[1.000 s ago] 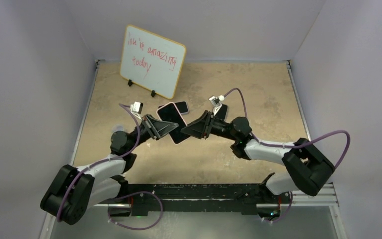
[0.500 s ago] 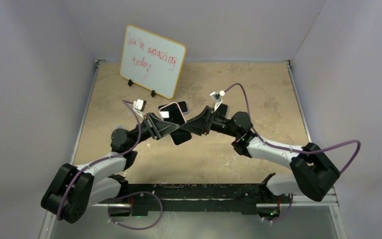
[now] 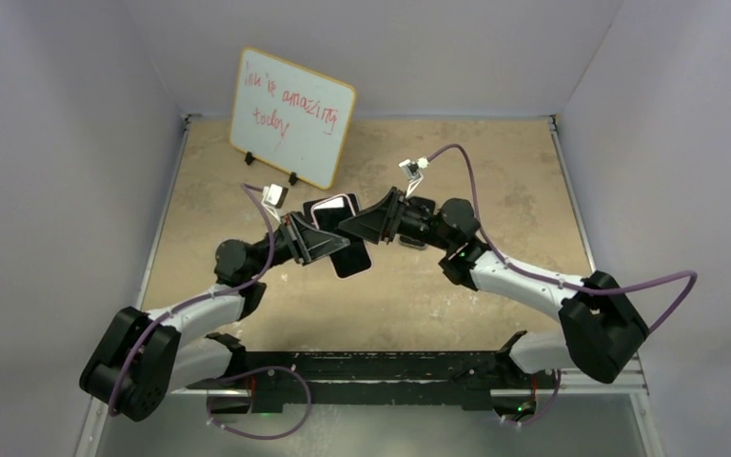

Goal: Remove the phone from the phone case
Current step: Remove the phone case from the phone.

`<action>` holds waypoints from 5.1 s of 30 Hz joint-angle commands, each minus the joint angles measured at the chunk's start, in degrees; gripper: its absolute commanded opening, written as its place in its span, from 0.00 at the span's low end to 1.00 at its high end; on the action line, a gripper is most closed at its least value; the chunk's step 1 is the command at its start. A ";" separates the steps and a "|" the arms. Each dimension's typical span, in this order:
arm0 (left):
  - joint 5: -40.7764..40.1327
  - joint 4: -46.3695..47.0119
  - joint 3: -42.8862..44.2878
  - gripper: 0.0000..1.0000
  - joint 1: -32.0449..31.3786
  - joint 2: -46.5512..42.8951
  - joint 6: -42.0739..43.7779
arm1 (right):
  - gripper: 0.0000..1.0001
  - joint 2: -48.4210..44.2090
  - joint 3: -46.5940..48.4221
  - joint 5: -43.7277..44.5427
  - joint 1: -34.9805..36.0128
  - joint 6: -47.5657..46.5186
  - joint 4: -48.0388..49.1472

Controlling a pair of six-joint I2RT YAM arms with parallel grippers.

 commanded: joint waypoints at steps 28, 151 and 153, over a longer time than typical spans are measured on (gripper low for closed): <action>-5.23 4.40 -4.64 0.47 -4.86 -4.60 2.81 | 0.00 -7.92 -7.28 16.92 -0.76 5.86 6.37; -3.42 -1.54 3.16 0.33 -13.27 -3.70 19.96 | 0.00 -21.46 -14.75 27.82 -0.76 9.28 2.90; -3.46 -1.43 3.14 0.27 -13.26 -3.68 19.99 | 0.00 -21.59 -14.84 28.08 -0.70 9.39 2.83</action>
